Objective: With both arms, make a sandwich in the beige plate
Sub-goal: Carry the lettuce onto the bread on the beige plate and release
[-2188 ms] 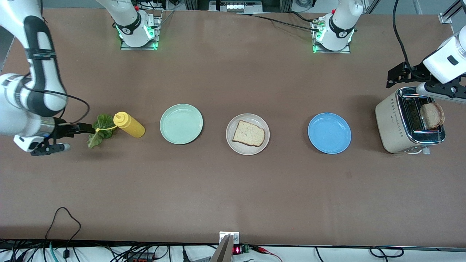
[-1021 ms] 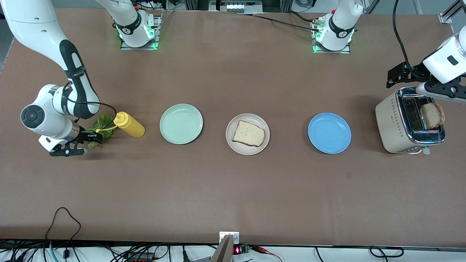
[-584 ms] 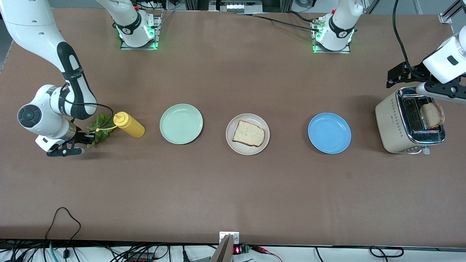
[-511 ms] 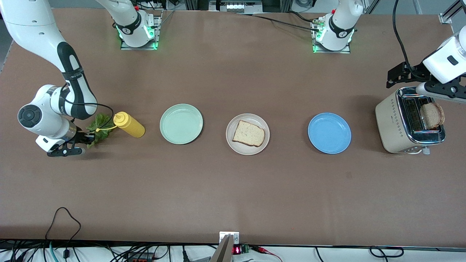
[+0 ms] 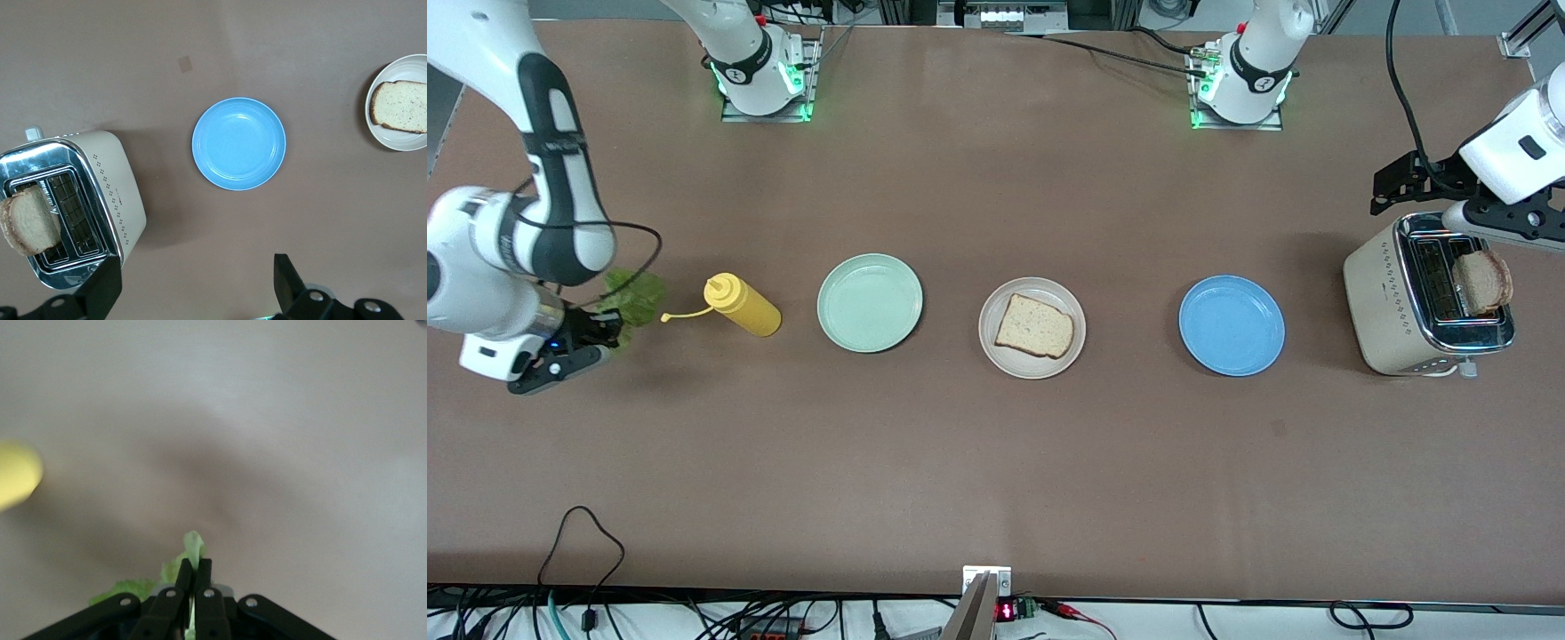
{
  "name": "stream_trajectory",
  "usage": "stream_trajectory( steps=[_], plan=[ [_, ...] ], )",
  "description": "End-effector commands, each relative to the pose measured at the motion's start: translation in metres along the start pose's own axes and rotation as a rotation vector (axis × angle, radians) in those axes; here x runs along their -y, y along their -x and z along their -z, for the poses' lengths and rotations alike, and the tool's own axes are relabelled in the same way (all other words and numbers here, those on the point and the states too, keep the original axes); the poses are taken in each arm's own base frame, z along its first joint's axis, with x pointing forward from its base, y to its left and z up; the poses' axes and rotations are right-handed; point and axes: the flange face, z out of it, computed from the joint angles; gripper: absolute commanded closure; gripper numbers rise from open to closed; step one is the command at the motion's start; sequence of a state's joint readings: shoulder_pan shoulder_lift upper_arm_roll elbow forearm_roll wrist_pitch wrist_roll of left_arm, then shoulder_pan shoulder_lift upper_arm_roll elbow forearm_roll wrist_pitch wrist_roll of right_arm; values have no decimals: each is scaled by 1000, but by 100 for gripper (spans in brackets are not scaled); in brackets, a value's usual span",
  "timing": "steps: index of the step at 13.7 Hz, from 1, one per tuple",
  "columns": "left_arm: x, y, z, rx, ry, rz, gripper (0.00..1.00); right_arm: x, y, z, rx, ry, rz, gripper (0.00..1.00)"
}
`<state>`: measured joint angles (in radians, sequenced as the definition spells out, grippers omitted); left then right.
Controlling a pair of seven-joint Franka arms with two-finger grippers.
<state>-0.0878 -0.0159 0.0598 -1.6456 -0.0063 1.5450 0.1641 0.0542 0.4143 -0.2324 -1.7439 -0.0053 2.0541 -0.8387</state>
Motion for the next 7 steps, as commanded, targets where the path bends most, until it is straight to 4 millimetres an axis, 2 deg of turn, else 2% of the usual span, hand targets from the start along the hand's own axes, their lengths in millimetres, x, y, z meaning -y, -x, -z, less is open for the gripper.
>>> stream_trajectory(
  steps=[1,4,7],
  plan=[
    [-2,2,1,3,15,7,0,0,-9,54,25,-52,288,100],
    [-2,2,1,3,15,7,0,26,-30,111,19,-49,432,100],
    [-2,3,1,3,15,9,0,66,-57,139,-33,-44,527,100]
  ],
)
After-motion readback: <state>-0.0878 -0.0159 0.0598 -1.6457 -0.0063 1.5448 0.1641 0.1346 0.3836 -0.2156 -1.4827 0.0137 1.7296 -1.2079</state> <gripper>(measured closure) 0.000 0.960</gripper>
